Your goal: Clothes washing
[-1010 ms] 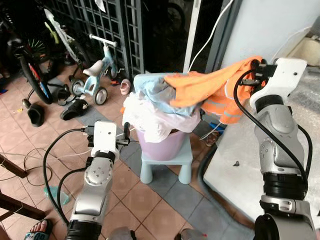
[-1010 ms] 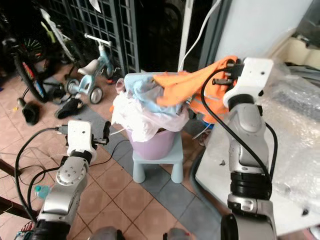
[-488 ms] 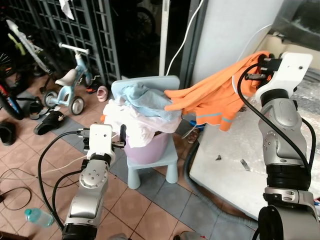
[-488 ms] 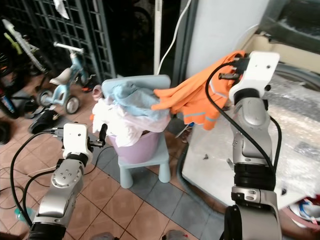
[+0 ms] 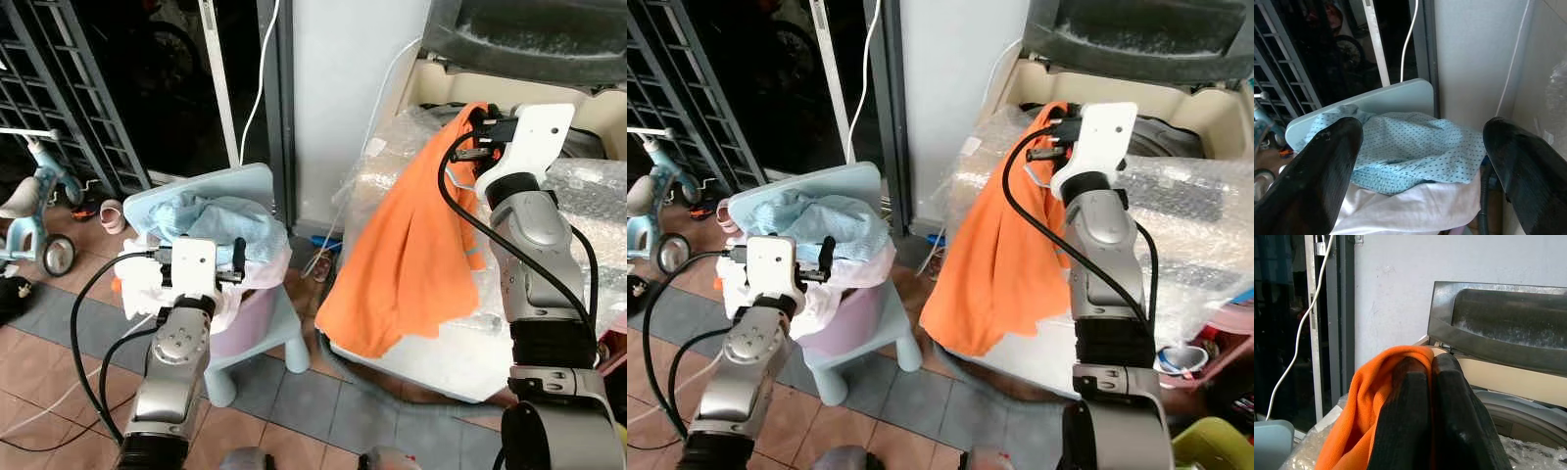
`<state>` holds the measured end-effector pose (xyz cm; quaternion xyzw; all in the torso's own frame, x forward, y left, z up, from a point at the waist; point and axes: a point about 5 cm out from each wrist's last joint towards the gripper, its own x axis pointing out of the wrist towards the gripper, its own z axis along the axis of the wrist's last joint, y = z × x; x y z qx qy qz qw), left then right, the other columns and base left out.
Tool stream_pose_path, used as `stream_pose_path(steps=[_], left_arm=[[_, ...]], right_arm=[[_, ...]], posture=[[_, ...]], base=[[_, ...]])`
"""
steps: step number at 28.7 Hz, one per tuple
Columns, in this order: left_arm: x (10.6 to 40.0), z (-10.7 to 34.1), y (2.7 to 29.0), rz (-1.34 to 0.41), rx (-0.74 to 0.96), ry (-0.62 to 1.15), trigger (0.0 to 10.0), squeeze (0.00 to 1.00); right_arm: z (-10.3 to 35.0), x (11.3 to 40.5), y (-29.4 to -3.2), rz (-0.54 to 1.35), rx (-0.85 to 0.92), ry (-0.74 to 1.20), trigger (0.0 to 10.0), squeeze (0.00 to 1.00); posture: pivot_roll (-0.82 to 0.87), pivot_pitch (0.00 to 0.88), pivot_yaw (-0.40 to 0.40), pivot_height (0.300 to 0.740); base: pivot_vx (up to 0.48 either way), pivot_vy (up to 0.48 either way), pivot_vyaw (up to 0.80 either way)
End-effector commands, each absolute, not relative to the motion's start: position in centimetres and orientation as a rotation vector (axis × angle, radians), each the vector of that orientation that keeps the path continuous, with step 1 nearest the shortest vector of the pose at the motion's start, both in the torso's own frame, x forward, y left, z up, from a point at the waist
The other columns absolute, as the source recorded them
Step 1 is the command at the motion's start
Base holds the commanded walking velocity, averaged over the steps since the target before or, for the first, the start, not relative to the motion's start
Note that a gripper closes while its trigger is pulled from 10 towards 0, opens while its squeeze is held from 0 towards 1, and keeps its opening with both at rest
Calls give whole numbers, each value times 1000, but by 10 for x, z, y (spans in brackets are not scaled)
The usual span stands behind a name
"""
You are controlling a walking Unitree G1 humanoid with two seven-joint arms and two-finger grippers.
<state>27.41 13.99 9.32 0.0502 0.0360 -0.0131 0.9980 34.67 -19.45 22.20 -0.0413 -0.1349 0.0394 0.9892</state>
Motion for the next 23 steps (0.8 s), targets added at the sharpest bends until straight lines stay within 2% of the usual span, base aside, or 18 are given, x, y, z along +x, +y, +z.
stream_pose_path(steps=[1,13,17,23], left_arm=[[274,93,138,-36,115,76,10000,0],[274,94,137,-46,115,69,10000,0],[274,94,137,-48,114,68,10000,0],[275,94,136,-46,114,67,10000,0]], right_arm=[[230,347,-192,118,-102,-297,10000,0],[262,364,-178,410,-173,-318,10000,0],[280,376,-185,398,-145,-329,10000,0],[326,392,-218,232,-146,-390,10000,0]], posture=[[-50,0,20,740],[-41,0,19,740],[-40,0,16,740],[-34,0,11,740]], base=[[0,0,0],[271,0,0],[331,0,0],[333,0,0]])
